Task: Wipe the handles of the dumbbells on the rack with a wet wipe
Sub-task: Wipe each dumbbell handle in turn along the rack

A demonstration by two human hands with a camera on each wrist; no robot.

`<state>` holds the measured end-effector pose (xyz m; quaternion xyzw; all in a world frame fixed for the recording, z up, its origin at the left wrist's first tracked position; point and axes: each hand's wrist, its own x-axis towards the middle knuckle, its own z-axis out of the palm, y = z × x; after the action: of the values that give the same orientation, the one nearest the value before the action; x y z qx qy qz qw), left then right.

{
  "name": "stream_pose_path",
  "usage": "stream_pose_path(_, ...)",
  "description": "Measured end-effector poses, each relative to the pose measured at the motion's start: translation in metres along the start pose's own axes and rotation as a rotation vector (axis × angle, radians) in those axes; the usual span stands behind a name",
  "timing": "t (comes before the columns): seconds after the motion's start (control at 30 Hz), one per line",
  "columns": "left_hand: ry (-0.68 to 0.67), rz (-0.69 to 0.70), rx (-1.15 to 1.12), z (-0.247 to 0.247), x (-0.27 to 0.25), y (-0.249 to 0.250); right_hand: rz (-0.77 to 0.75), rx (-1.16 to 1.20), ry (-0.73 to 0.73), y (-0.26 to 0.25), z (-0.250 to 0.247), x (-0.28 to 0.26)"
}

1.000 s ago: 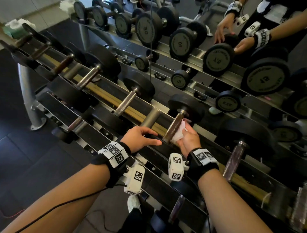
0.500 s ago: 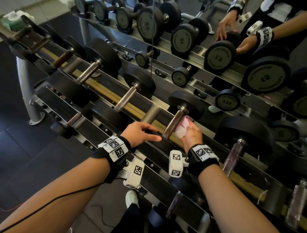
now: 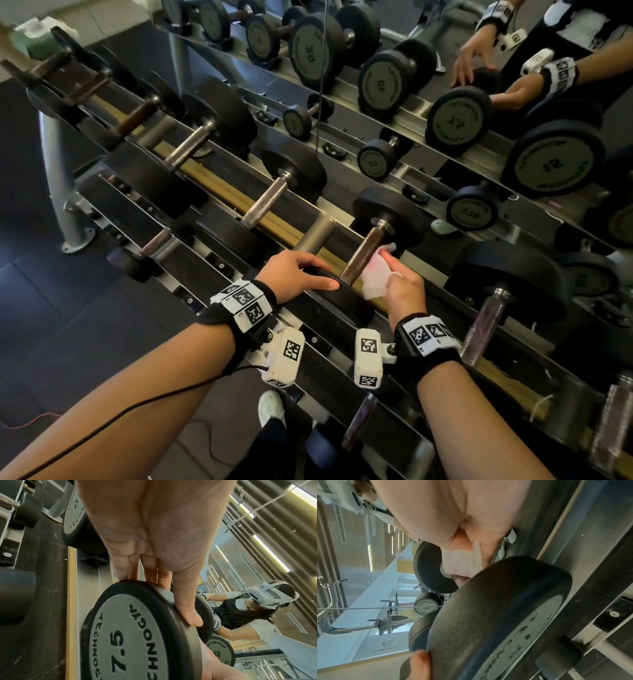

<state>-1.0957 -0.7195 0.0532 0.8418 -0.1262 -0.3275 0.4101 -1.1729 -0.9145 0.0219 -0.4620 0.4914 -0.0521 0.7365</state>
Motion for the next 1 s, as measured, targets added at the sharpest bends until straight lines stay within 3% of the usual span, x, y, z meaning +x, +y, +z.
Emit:
stream_pose_path(0.3,0.015,0.004,-0.003,0.001,0.002,-0.004,-0.125,-0.131,0.04,-0.006,0.007,0.009)
stream_pose_path(0.53,0.007,0.021,-0.007,0.001,0.002,-0.005,-0.435,-0.442,0.102,-0.005,-0.013,0.002)
stream_pose_path(0.73,-0.006,0.031,-0.018,0.001,0.0,-0.004,-0.332,-0.505,0.084,-0.004,-0.027,-0.002)
stream_pose_path(0.87,-0.006,0.036,-0.022,0.0,-0.002,-0.003,-0.216,-0.404,0.004,0.001,-0.029,-0.001)
stream_pose_path(1.0,-0.013,0.035,-0.042,0.001,-0.001,-0.004,-0.173,-0.437,0.05,0.004,-0.024,0.002)
